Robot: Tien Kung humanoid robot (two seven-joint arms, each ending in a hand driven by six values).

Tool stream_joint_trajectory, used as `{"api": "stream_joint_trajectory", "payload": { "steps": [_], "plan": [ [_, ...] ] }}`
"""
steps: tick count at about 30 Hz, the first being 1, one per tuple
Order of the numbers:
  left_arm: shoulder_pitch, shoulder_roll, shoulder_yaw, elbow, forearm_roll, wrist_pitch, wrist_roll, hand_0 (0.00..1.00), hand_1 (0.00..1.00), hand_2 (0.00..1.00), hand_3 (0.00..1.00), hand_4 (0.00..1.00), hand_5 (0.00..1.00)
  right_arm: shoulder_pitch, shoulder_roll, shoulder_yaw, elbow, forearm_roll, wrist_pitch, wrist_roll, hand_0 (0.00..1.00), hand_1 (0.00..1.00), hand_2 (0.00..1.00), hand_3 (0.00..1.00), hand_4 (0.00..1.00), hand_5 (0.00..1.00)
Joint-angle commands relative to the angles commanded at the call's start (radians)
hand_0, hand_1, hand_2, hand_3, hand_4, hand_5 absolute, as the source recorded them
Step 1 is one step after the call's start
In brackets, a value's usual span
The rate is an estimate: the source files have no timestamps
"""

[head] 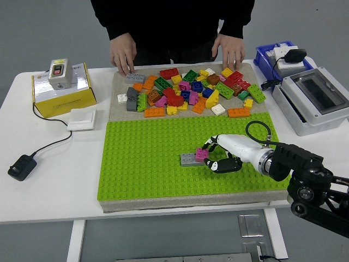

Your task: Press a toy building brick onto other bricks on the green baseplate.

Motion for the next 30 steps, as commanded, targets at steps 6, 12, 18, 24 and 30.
{"api": "stream_joint_trajectory", "payload": {
  "steps": [6, 12, 18, 24, 30],
  "plan": [
    [0.002, 0.000, 0.000, 0.000, 0.000, 0.000, 0.001, 0.649, 0.639, 0.582, 0.673, 0.332, 0.560, 0.008, 0.001, -0.013, 0.002, -0.003, 0.000, -0.001, 0.028, 0.159, 0.711, 0.778, 0.552, 0.507],
    [0.002, 0.000, 0.001, 0.000, -0.001, 0.000, 0.001, 0.649, 0.638, 0.582, 0.673, 0.333, 0.561, 0.013, 0.002, -0.018, 0.005, -0.004, 0.001, -0.002, 0.028, 0.156, 0.705, 0.777, 0.552, 0.512],
    [0.001, 0.001, 0.002, 0.000, -0.002, 0.000, 0.000, 0.649, 0.638, 0.583, 0.675, 0.334, 0.563, 0.017, 0.005, -0.016, 0.001, -0.007, 0.002, -0.003, 0.028, 0.156, 0.704, 0.777, 0.551, 0.512],
    [0.000, 0.001, 0.003, 0.000, -0.004, 0.000, 0.000, 0.649, 0.638, 0.583, 0.675, 0.337, 0.564, 0.021, 0.002, -0.010, -0.003, -0.015, 0.006, -0.006, 0.028, 0.153, 0.702, 0.777, 0.550, 0.513],
    [-0.001, 0.000, 0.003, 0.000, -0.003, 0.000, 0.000, 0.649, 0.637, 0.584, 0.674, 0.339, 0.567, 0.025, 0.002, -0.009, -0.002, -0.017, 0.007, -0.007, 0.025, 0.155, 0.700, 0.777, 0.551, 0.515]
  ]
}}
